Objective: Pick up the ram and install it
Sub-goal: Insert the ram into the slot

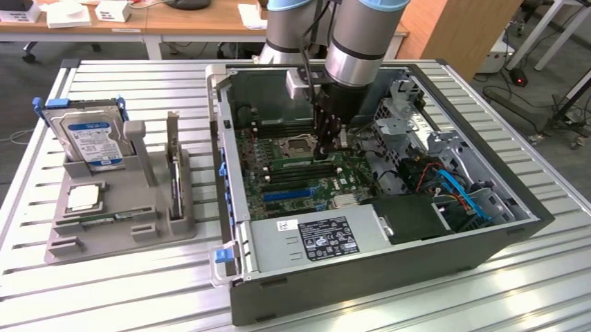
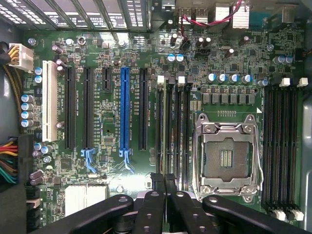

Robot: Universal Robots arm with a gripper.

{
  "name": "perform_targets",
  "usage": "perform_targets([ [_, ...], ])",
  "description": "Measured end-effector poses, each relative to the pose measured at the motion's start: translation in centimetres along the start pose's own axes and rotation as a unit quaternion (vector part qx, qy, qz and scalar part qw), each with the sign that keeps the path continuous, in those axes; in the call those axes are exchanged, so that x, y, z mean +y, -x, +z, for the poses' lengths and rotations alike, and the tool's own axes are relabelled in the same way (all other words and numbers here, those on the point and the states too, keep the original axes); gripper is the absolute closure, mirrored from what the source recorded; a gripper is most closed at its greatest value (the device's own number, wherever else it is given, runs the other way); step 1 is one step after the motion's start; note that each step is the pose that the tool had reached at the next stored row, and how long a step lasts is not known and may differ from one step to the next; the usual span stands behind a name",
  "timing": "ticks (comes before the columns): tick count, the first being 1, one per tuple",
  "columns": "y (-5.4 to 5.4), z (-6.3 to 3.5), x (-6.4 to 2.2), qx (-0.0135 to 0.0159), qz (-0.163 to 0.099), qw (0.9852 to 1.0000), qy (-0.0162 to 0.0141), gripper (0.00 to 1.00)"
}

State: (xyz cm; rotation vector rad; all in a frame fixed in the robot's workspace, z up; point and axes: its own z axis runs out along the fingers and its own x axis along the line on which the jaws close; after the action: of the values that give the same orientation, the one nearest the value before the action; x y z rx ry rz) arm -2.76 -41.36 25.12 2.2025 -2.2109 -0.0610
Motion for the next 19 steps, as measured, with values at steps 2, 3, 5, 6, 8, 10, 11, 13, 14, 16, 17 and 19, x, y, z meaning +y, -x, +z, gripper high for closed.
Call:
perform_targets([
  [2,0.05,0.03,0.00,0.0000,0.000,1.0000,0.0000,0.89],
  [3,0.07,0.05,0.00,0.0000,0.000,1.0000,0.0000,0.89],
  [5,0.14,0.08,0.00,0.0001,0.000,1.0000,0.0001,0.89],
  [6,0.19,0.10,0.00,0.0000,0.000,1.0000,0.0000,0.89],
  [8,0.19,0.10,0.00,0.0000,0.000,1.0000,0.0000,0.89],
  [10,0.19,0.19,-0.01,0.0000,0.000,1.0000,0.0000,0.89],
  [11,0.19,0.27,-0.01,0.0000,0.001,1.0000,0.0000,0.89],
  [13,0.19,0.40,-0.02,0.0000,0.001,1.0000,0.0000,0.89],
  [14,0.19,0.46,-0.02,-0.0001,0.001,1.0000,0.0000,0.89],
  [16,0.18,0.47,-0.02,0.0000,0.002,1.0000,0.0000,0.89],
  [17,0.18,0.47,-0.02,0.0001,0.002,1.0000,0.0001,0.89],
  [19,0.19,0.48,-0.02,0.0000,0.002,1.0000,0.0000,0.89],
])
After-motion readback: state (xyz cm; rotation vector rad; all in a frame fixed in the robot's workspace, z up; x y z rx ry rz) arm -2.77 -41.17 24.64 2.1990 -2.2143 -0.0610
